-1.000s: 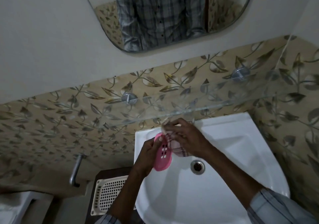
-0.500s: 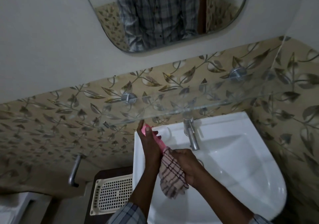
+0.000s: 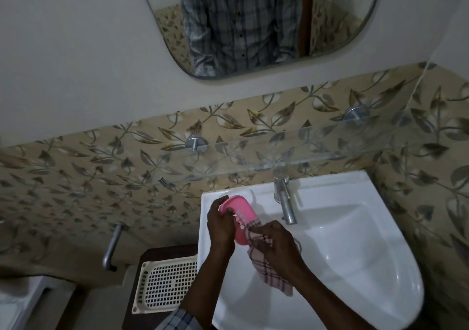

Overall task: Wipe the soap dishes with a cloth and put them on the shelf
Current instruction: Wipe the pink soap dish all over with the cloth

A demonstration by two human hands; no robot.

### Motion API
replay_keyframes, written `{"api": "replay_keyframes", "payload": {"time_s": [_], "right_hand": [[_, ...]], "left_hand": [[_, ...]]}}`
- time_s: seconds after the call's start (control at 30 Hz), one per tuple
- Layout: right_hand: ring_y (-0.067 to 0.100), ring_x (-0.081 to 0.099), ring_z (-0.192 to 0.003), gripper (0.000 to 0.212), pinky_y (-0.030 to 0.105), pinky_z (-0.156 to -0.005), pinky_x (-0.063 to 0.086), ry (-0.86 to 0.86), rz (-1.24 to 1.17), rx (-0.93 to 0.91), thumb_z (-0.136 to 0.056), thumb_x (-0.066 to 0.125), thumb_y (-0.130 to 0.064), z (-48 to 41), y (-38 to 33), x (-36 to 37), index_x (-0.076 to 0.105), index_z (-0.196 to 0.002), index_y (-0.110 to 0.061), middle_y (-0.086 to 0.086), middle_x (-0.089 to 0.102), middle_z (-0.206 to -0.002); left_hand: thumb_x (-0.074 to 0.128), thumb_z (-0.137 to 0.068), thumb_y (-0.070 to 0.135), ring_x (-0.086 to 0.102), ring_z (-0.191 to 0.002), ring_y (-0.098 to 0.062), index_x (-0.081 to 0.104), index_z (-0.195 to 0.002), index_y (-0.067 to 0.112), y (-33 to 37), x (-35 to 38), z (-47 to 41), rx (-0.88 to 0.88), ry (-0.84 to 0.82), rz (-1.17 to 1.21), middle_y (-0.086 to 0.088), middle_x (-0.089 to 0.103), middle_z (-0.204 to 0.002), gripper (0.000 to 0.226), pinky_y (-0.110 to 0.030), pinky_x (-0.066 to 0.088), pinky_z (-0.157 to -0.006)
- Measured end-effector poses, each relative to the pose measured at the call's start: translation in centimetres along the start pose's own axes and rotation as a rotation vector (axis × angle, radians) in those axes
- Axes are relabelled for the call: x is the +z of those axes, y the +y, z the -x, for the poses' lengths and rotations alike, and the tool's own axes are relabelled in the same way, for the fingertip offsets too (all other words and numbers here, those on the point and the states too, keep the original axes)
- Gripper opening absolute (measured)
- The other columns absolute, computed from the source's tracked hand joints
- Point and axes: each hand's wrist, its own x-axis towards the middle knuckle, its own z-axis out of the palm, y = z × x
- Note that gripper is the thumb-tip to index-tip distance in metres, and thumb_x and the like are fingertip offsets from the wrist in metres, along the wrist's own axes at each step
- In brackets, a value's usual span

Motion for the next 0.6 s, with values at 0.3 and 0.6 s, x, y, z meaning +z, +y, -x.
{"api": "replay_keyframes", "payload": {"time_s": [0.3, 0.6], "right_hand": [[0.011, 0.069, -0.072, 0.035, 0.03, -0.067, 0.053, 0.175, 0.152, 0.205, -0.083, 0.056, -0.064, -0.5, 5.1, -3.4, 0.071, -0.09, -0.034, -0.009, 0.07, -0.067], [0.003, 0.051, -0.055, 0.038, 0.016, -0.049, 0.034, -0.022, -0.013, 0.275, -0.097, 0.046, -0.053, -0.4, 7.3, -0.8, 0.056, -0.074, -0.024, -0.007, 0.055, -0.061]], "left_hand": [[0.054, -0.089, -0.016, 0.061, -0.108, -0.042, 0.052, -0.116, -0.003, -1.9, -1.0, 0.4, -0.426, 0.142, 0.502, -0.031, 0.058, -0.117, 0.03, -0.044, 0.056, -0.07], [0.055, -0.087, -0.019, 0.062, -0.101, -0.044, 0.058, -0.121, -0.015, -5.7, 3.7, 4.5, -0.638, 0.141, 0.525, -0.035, 0.062, -0.116, 0.035, -0.053, 0.056, -0.08]]}}
